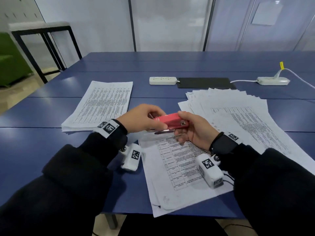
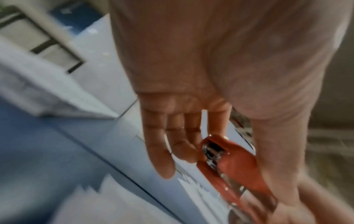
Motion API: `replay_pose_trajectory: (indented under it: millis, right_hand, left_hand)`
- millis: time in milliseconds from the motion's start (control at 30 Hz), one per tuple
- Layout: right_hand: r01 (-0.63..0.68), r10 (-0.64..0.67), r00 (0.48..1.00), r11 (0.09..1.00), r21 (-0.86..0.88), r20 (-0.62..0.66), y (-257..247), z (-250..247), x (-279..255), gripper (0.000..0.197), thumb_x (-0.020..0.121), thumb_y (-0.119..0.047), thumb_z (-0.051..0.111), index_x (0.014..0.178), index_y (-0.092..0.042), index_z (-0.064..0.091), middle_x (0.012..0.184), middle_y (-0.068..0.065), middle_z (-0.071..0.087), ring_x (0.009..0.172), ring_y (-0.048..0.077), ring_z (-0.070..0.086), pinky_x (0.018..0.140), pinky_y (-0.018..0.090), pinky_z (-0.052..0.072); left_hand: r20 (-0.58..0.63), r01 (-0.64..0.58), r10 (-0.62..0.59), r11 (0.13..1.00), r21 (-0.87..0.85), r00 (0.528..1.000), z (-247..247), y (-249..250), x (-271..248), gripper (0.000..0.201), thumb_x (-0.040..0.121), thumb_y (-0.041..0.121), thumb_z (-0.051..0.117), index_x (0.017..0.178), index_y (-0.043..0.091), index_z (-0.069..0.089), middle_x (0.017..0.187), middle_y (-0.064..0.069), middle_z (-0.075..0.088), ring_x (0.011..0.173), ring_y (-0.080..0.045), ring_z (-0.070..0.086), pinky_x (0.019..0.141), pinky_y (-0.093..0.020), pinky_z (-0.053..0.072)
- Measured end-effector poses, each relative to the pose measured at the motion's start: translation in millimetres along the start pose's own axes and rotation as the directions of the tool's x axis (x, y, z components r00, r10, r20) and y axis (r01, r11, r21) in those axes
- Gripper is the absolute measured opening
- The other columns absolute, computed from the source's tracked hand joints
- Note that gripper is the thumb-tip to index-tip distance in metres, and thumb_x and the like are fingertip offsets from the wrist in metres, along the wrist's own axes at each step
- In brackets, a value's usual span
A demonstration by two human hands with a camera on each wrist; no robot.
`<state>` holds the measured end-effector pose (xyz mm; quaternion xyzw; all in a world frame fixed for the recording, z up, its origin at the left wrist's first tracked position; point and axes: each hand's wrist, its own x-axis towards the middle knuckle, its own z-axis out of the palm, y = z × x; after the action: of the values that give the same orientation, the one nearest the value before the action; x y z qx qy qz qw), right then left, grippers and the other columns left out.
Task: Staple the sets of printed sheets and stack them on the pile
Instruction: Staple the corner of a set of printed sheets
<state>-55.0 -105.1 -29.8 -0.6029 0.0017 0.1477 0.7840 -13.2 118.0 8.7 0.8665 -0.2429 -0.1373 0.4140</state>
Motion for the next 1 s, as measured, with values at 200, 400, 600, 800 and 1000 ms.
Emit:
replay_pose_trajectory:
  millis: [200, 400, 600, 800, 1000]
  right_hand:
    - [0.117, -0.084, 0.984, 0.969, 0.216, -0.158, 2.1, -11.3, 5.5, 0.037, 0.099, -0.03, 0.061, 0.124, -0.004, 0.067, 0.102, 0.019, 0.07, 0.075, 0.026, 0.066, 0.064, 0.037, 0.061]
    - [0.246, -0.228, 0.955, 0.966, 0.077, -0.188, 2.8, -12.2, 3.4, 0.038, 0.095, -0.029, 0.065, 0.121, -0.002, 0.065, 0.101, 0.02, 0.071, 0.078, 0.03, 0.068, 0.076, 0.043, 0.063]
    - [0.266, -0.262, 0.956, 0.964, 0.013, -0.132, 3.5, -8.5, -0.6, 0.05, 0.085, -0.036, 0.069, 0.121, -0.001, 0.064, 0.098, 0.019, 0.072, 0.079, 0.031, 0.069, 0.081, 0.048, 0.062]
    - [0.278, -0.283, 0.953, 0.959, -0.057, -0.11, 5.3, -7.2, -2.1, 0.053, 0.085, -0.034, 0.07, 0.124, 0.001, 0.063, 0.102, 0.024, 0.072, 0.081, 0.032, 0.071, 0.079, 0.044, 0.063]
    - [0.302, -0.31, 0.94, 0.95, -0.076, -0.144, 6.8, -7.2, -0.7, 0.053, 0.08, -0.033, 0.074, 0.12, 0.001, 0.066, 0.1, 0.024, 0.07, 0.08, 0.033, 0.071, 0.074, 0.041, 0.064]
  left_hand:
    - [0.049, 0.167, -0.192, 0.667, -0.727, 0.98, 20.8, -12.7, 11.8, 0.051, 0.079, 0.025, 0.081, 0.125, 0.007, 0.071, 0.118, -0.016, 0.074, 0.102, -0.026, 0.071, 0.077, -0.034, 0.064]
    - [-0.007, 0.111, -0.171, 0.672, -0.732, 0.985, 43.8, -12.6, 18.0, 0.035, 0.088, -0.001, 0.074, 0.123, 0.003, 0.07, 0.106, -0.014, 0.076, 0.086, -0.023, 0.076, 0.066, -0.028, 0.063]
    - [-0.022, 0.12, -0.196, 0.678, -0.725, 0.98, 44.0, -17.6, 17.4, 0.035, 0.084, -0.004, 0.077, 0.118, -0.001, 0.072, 0.094, -0.014, 0.075, 0.074, -0.02, 0.074, 0.062, -0.027, 0.063]
    - [-0.031, 0.152, -0.239, 0.705, -0.692, 0.971, 42.8, -19.6, 17.4, 0.027, 0.086, -0.007, 0.075, 0.112, -0.001, 0.074, 0.083, -0.015, 0.073, 0.07, -0.019, 0.072, 0.059, -0.027, 0.062]
    - [0.0, 0.209, -0.298, 0.668, -0.715, 0.954, 38.7, -22.7, 17.4, 0.02, 0.088, -0.011, 0.07, 0.108, -0.008, 0.072, 0.077, -0.013, 0.072, 0.063, -0.016, 0.07, 0.058, -0.025, 0.062]
